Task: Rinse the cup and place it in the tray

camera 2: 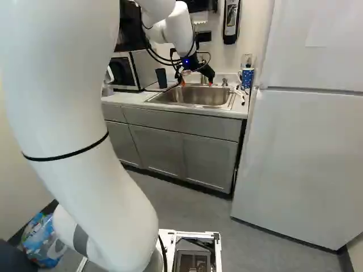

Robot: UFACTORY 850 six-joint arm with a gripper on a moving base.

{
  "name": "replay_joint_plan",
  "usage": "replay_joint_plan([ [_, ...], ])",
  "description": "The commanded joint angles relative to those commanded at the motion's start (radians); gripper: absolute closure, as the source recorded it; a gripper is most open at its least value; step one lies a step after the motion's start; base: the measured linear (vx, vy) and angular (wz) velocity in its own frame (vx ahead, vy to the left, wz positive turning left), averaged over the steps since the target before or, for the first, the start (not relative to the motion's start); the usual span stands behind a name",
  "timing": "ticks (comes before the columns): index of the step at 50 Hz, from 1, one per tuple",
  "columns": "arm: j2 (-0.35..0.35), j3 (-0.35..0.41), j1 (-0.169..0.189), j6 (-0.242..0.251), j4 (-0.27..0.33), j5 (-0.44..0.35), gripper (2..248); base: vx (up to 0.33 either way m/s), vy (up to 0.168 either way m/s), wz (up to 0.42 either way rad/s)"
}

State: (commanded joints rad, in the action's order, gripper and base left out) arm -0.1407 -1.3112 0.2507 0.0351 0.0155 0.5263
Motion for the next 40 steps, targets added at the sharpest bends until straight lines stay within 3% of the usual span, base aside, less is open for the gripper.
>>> replay_joint_plan([
  [22,0.0,0.0,0.0,0.0,0.0,0.0,3,-0.129,0.047,0.011],
  [40,0.0,0.0,0.0,0.0,0.0,0.0,3,-0.005,0.003,0.0],
])
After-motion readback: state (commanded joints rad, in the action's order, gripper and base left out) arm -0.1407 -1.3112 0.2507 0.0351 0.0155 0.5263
